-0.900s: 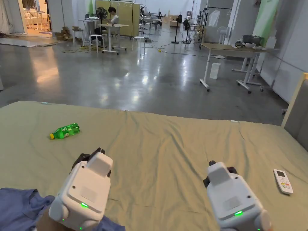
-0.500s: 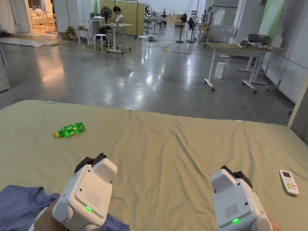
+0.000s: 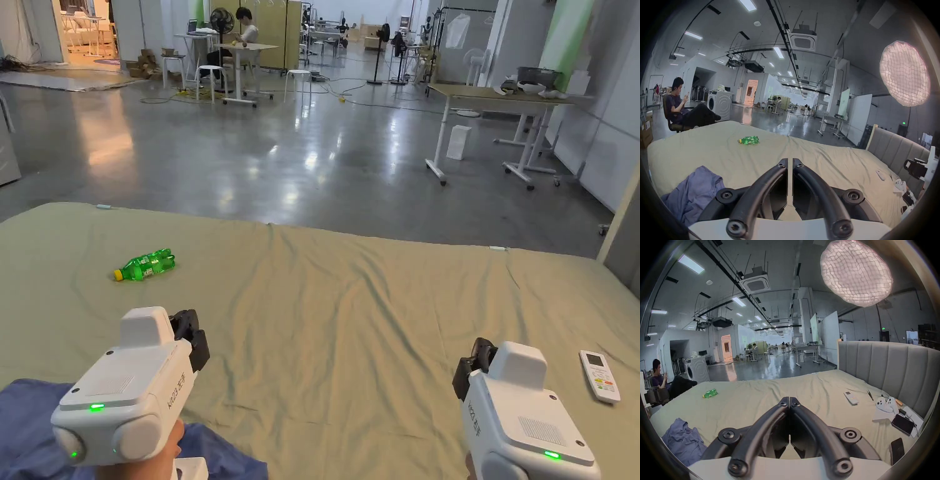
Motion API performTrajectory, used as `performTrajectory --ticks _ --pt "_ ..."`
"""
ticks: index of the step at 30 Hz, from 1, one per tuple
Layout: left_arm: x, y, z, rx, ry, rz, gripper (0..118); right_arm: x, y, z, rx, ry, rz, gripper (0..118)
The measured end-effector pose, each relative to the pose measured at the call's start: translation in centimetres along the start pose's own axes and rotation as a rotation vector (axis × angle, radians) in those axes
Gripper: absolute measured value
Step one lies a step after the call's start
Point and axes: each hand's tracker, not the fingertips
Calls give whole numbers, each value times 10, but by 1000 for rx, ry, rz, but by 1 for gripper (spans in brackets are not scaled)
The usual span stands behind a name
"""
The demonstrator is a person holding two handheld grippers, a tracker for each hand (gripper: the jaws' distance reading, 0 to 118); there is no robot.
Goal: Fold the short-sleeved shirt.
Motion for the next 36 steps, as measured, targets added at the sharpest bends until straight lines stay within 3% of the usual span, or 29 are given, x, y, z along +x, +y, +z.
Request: performTrajectory --ticks 3,7,17,19,20,21,22,24,27,28,30,33,35,36 --pt "-4 6 12 -91 -45 -48 5 -3 -1 0 -10 15 31 0" --pt "-34 -2 17 -233 17 -92 5 -8 -9 -1 -30 38 57 0" --pt "-162 -47 19 -618 188 5 6 -29 -40 -13 -119 116 94 0" --pt "-177 -54 16 -647 208 -3 29 -33 -42 -12 -131 124 102 0" --pt "-184 -57 14 -659 214 -10 49 -35 -43 -11 -138 127 106 0" --pt "-189 -59 10 -665 206 -8 77 -36 -45 -12 -143 130 107 0" --pt "-194 -62 6 -688 200 5 90 -37 -47 -12 -149 133 108 0" --pt "-203 -69 -2 -737 174 61 101 -38 -49 -12 -160 133 112 0" --pt "-207 -86 -16 -794 185 82 101 -38 -58 -15 -175 130 117 0" --pt "-206 -93 -21 -827 199 65 98 -37 -61 -17 -179 130 120 0" --pt "-199 -111 -27 -919 236 -21 77 -37 -64 -17 -193 131 127 0" --pt "-191 -126 -25 -851 245 -140 74 -35 -70 -18 -205 131 139 0" --pt "-180 -125 -25 -849 233 -139 51 -34 -69 -13 -209 125 144 0" --pt "-174 -125 -25 -828 218 -156 23 -34 -68 -12 -212 123 144 0"
